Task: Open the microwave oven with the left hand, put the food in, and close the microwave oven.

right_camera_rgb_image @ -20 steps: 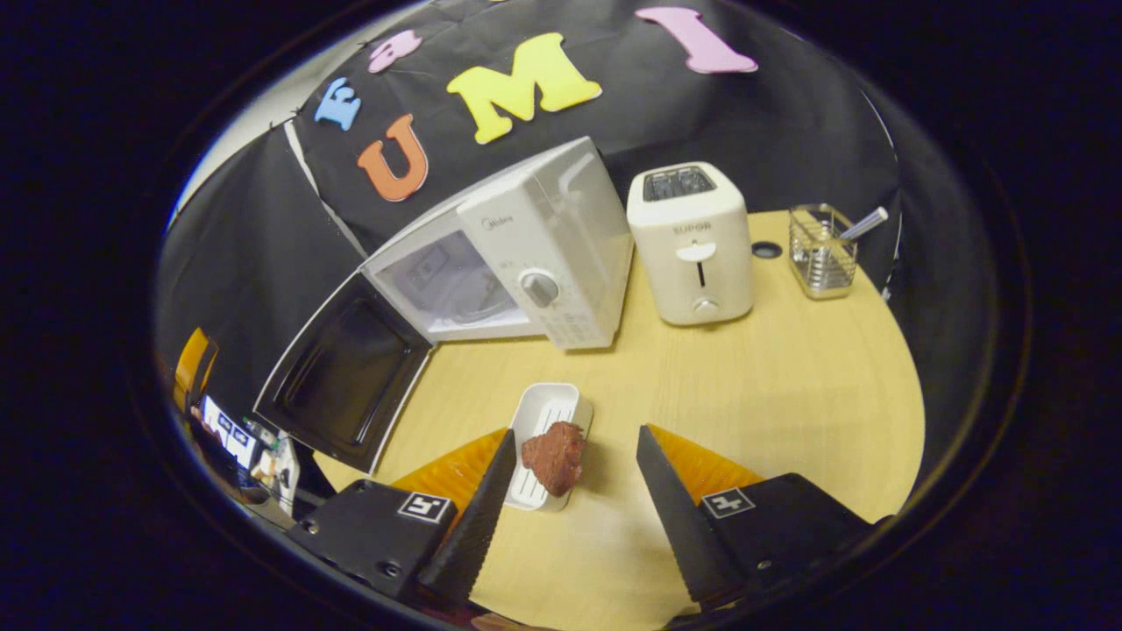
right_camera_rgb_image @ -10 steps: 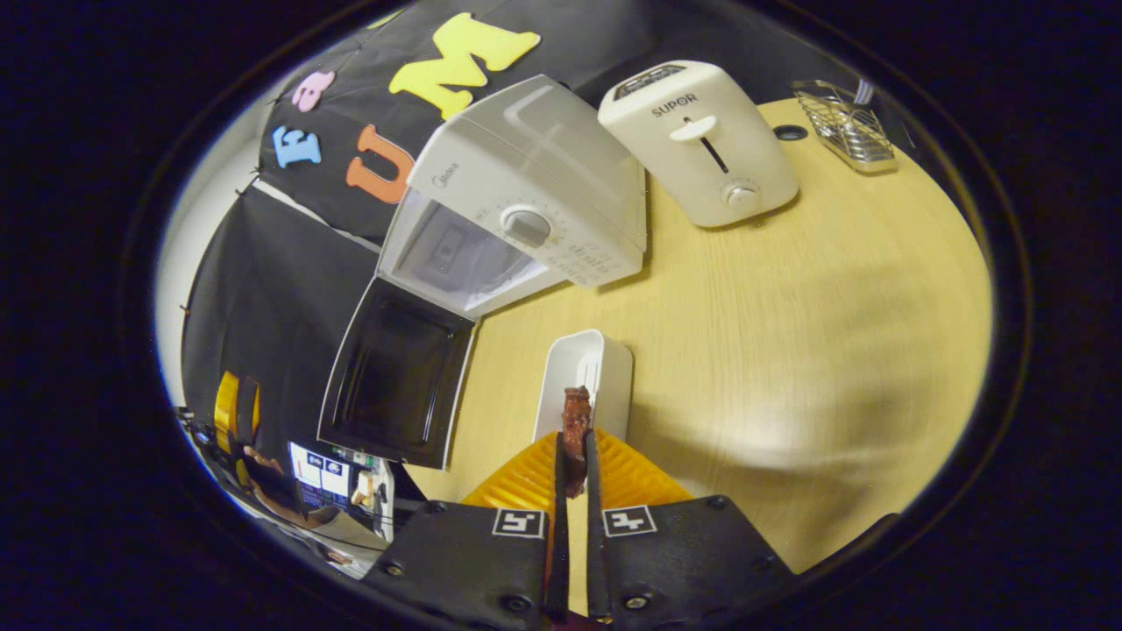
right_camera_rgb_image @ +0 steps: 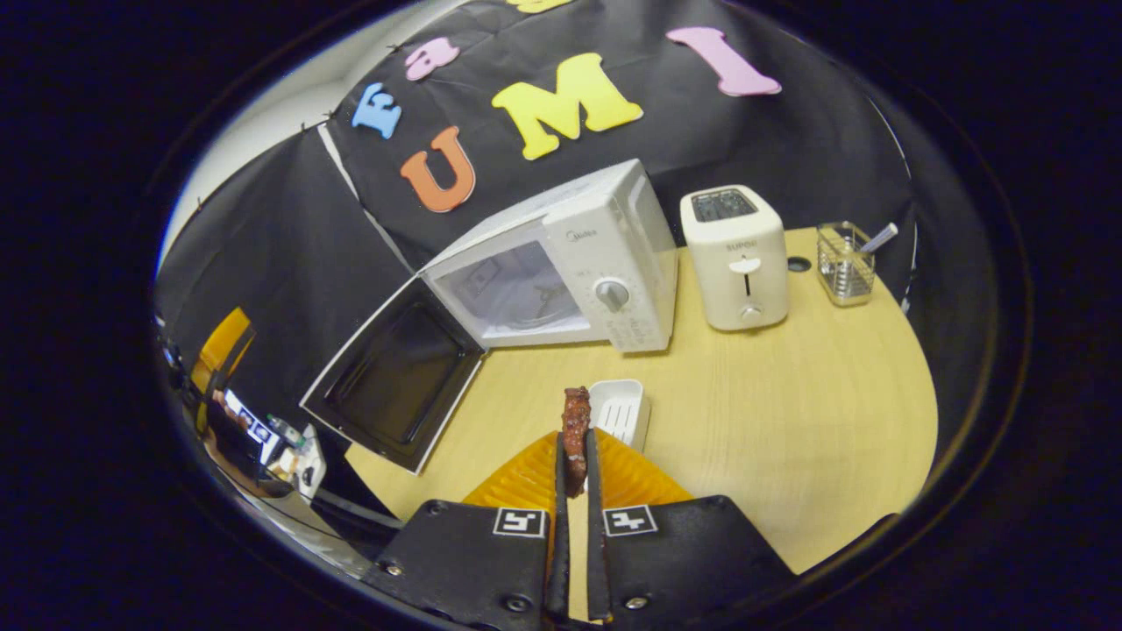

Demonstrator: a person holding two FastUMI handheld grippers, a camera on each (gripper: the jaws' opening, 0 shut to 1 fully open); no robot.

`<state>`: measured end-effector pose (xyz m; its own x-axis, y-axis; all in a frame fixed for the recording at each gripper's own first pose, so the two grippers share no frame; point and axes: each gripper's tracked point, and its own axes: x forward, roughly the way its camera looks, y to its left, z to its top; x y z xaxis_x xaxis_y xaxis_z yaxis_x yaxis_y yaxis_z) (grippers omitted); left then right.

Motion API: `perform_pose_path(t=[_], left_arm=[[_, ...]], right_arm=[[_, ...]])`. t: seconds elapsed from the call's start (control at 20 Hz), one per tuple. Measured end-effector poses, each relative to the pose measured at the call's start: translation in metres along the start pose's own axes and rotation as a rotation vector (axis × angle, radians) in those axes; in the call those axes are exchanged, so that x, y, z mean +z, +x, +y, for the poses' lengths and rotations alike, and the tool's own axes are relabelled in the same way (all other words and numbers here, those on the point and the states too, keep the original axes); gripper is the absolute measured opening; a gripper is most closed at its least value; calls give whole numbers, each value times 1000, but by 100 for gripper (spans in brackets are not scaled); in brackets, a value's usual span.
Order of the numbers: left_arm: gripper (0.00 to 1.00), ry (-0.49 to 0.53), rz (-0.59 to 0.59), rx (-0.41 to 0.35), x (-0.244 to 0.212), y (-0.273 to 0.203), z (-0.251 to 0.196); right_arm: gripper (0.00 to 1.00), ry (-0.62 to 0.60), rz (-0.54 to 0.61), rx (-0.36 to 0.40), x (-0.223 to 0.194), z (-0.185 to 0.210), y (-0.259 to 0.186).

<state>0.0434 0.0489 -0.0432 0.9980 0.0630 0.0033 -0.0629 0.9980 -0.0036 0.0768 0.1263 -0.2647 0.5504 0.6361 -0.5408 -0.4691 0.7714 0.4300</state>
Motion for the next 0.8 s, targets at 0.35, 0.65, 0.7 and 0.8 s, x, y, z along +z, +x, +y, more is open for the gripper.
perform_pose_path(t=[0.35,0.65,0.7,0.8], left_arm=[[94,0,-32,-27,9,-26,21],[94,12,-28,-26,0,-39,41],[94,16,-24,-34,-3,-41,43],[94,27,-11,-48,-10,-41,45]], right_arm=[[11,-200,-95,-93,-7,68,37],[11,-216,-166,-186,5,82,106],[11,-203,-195,-202,11,83,118],[11,-144,-251,-204,26,89,143]])
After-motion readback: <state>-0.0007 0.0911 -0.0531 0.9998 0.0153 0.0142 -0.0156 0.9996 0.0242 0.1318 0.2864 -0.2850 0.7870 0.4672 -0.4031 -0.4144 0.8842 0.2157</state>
